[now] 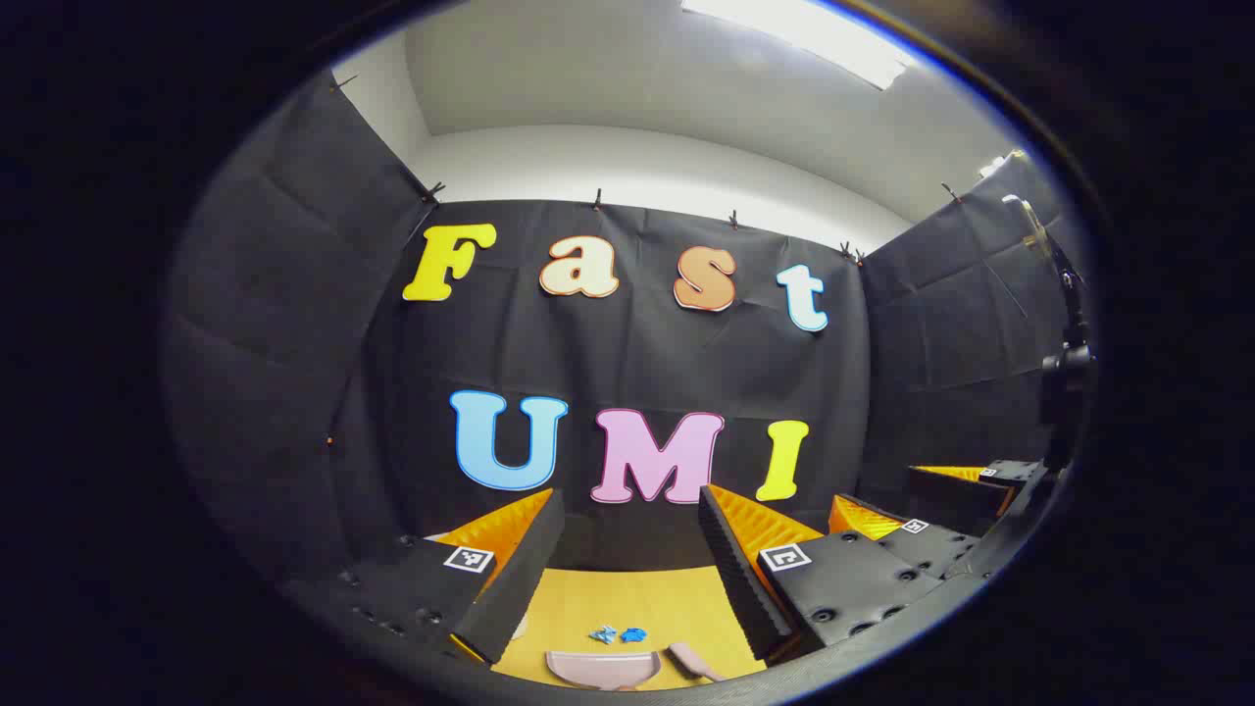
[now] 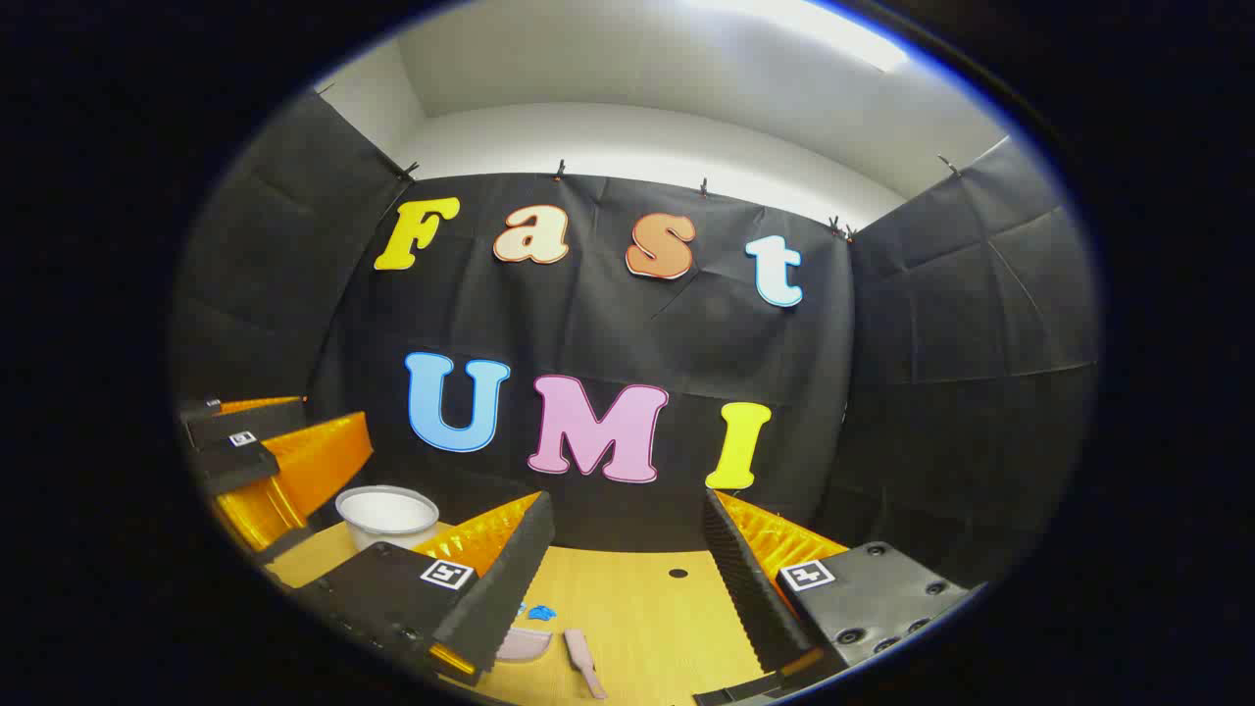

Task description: Pick up the small broom and dustpan from the desktop, sweep the trash into the dustpan with the broom, and then empty the trash into the garbage bin.

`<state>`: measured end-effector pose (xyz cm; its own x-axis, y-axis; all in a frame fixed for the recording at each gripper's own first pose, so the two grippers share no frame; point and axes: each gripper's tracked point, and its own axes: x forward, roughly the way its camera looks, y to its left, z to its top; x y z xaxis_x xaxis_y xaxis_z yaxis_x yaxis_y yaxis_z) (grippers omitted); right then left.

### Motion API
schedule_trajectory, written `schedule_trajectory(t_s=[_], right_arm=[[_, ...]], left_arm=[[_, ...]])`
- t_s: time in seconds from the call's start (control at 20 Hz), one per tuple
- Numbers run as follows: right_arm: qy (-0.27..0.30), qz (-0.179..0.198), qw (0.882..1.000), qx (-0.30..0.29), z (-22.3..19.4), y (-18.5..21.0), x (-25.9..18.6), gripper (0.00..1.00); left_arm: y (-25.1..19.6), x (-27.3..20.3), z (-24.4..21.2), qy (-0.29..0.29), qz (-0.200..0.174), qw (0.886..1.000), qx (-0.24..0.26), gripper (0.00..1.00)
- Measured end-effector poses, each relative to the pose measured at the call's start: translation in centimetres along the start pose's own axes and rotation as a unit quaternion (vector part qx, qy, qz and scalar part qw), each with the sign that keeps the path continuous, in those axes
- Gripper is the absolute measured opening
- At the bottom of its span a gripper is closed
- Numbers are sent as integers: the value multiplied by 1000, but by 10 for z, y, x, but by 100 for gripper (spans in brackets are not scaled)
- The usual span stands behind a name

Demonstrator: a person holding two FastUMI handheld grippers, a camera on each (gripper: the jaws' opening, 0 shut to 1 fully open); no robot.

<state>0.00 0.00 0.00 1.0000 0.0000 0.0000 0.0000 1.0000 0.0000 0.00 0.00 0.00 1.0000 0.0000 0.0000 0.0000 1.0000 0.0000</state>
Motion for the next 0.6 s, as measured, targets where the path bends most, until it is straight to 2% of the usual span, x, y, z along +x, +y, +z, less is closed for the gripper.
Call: schedule_trajectory(t_s=[0.35, 0.5, 0.6], right_arm=[[16, -16, 1000, 7, -11, -15, 8, 97], [17, -14, 1000, 13, -15, -17, 10, 98], [16, -13, 1000, 19, -14, -17, 14, 98]], left_arm=[[-6, 15, -1, 8, -13, 1000, 9, 80], [-16, 17, -4, 21, -30, 999, -4, 81], [-8, 20, -4, 24, -19, 1000, 2, 81]])
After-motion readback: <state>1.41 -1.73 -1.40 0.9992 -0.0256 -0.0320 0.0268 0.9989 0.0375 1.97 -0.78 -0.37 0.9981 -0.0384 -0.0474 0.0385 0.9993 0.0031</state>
